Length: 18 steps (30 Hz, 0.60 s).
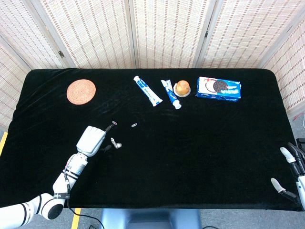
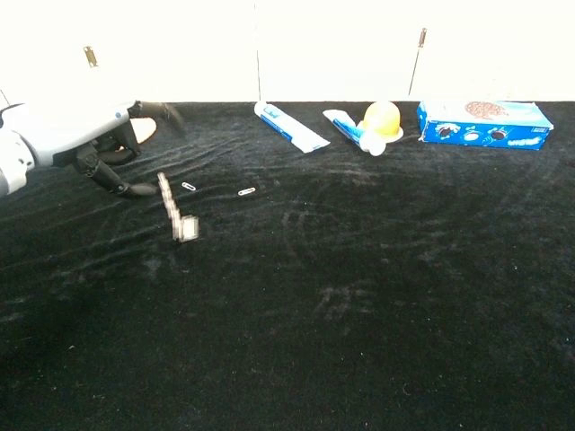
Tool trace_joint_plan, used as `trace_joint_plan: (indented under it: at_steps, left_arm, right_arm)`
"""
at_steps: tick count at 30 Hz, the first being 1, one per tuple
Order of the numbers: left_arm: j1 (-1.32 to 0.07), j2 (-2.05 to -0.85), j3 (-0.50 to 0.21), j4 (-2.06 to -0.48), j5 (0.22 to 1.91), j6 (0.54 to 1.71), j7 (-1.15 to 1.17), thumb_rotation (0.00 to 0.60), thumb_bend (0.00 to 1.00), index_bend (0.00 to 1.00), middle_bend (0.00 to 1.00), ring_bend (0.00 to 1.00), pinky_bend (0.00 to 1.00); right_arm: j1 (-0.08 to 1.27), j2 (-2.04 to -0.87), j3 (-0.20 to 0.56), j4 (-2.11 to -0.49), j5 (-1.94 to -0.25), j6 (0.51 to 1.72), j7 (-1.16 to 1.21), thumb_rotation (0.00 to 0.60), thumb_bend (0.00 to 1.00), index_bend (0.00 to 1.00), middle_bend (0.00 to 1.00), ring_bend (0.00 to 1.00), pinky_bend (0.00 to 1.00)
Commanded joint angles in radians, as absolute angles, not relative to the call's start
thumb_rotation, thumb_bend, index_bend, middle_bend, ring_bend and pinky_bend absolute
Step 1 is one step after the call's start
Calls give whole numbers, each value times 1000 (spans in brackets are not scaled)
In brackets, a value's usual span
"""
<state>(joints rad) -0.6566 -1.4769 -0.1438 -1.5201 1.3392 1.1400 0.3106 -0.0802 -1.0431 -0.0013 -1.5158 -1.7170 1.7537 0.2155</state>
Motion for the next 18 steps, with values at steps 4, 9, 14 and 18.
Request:
trace_joint_plan:
  at_steps: [4, 9, 14, 18]
  left_arm:
    - [-644, -1451, -142, -1548, 1338, 1150, 317, 600, 122, 35, 1000, 1000, 970]
    - [-581, -1380, -106, -1595, 1338, 1216, 386, 600, 122, 38, 946, 936, 895]
    - [-456, -1294, -48, -1620, 1385, 1362, 330, 600, 128, 41, 411, 398, 385]
    - [-326, -1223, 11, -1632, 1411, 1494, 256, 600, 129, 96, 204, 156, 174]
  right_arm:
    - [-81, -1045, -2, -1519, -1718, 1755, 207, 600, 280, 0, 0, 0, 0]
    - [-80, -1043, -2, -1518, -1714, 1752, 212, 600, 280, 0, 0, 0, 0]
    - [-72, -1040, -2, -1523, -1702, 1731, 212, 600, 280, 0, 0, 0, 0]
    - [-47, -1032, -8, -1541, -1692, 1666, 201, 600, 280, 0, 0, 0, 0]
